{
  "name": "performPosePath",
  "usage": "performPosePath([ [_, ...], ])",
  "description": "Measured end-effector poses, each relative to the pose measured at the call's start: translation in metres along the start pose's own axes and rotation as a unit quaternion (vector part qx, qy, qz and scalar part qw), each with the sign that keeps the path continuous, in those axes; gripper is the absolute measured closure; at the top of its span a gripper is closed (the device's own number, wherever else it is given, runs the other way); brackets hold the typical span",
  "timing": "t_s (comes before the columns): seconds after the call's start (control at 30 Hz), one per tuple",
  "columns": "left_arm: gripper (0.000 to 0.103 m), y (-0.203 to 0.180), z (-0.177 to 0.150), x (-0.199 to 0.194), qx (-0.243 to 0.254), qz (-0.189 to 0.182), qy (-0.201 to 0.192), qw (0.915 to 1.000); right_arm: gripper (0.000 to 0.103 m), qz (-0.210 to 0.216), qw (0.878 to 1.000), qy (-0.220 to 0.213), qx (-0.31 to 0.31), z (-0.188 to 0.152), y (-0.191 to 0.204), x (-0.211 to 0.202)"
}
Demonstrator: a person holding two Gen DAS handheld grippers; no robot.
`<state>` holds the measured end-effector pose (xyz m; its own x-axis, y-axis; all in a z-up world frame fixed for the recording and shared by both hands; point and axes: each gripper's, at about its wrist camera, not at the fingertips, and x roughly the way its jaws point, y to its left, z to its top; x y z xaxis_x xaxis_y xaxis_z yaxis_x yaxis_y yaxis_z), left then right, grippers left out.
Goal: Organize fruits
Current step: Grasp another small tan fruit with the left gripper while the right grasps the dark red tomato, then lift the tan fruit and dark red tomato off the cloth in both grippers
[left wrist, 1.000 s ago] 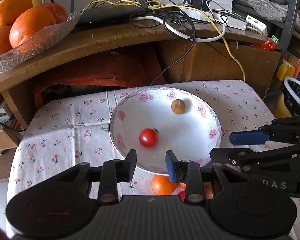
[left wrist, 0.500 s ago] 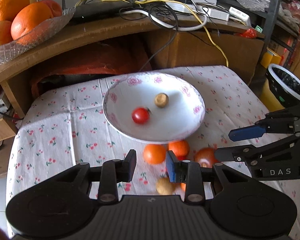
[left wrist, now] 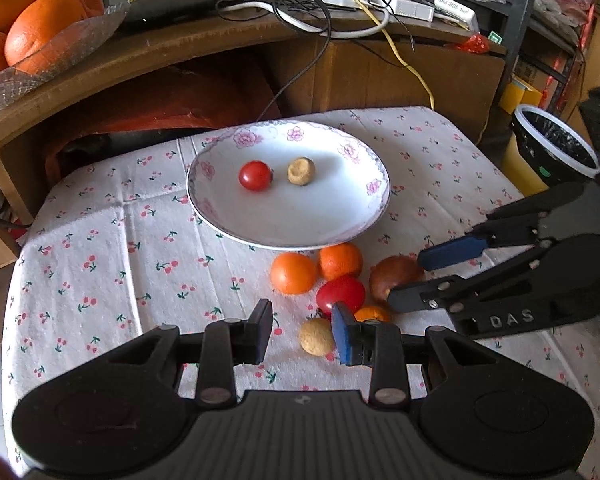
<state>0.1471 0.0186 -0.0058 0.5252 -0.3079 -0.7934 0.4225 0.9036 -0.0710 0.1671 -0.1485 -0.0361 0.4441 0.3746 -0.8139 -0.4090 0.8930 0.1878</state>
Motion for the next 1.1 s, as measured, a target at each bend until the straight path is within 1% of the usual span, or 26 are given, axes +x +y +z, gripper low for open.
performPosePath([
  [0.1,0.062,0.000,-0.004,0.002,0.008,-0.003,0.008,0.9999,0.062,0.005,1.000,0.009,0.009,0.000,-0.002,0.005],
  [0.17,0.062,0.000,-0.006,0.005,0.012,-0.006,0.014,0.9998,0.069,0.011,1.000,0.009,0.014,0.001,-0.002,0.004],
  [0.33,0.062,-0.010,-0.010,0.010,0.040,-0.014,0.024,0.9988,0.069,0.007,1.000,0.009,0.005,0.000,0.001,0.003],
  [0.53,0.062,-0.019,-0.013,0.021,0.069,-0.004,0.032,0.9971,0.069,-0.005,1.000,0.011,0.001,-0.003,-0.002,-0.002],
  [0.83,0.063,-0.017,-0.011,0.029,0.068,0.006,0.033,0.9971,0.068,-0.009,1.000,0.014,-0.006,-0.005,-0.004,-0.004],
  [0.97,0.066,-0.016,-0.012,0.031,0.062,0.007,0.033,0.9975,0.067,-0.006,1.000,0.013,-0.003,-0.004,-0.005,-0.003],
  [1.1,0.070,-0.016,-0.013,0.028,0.062,-0.003,0.031,0.9976,0.067,-0.006,1.000,0.013,-0.005,-0.004,-0.004,-0.002],
])
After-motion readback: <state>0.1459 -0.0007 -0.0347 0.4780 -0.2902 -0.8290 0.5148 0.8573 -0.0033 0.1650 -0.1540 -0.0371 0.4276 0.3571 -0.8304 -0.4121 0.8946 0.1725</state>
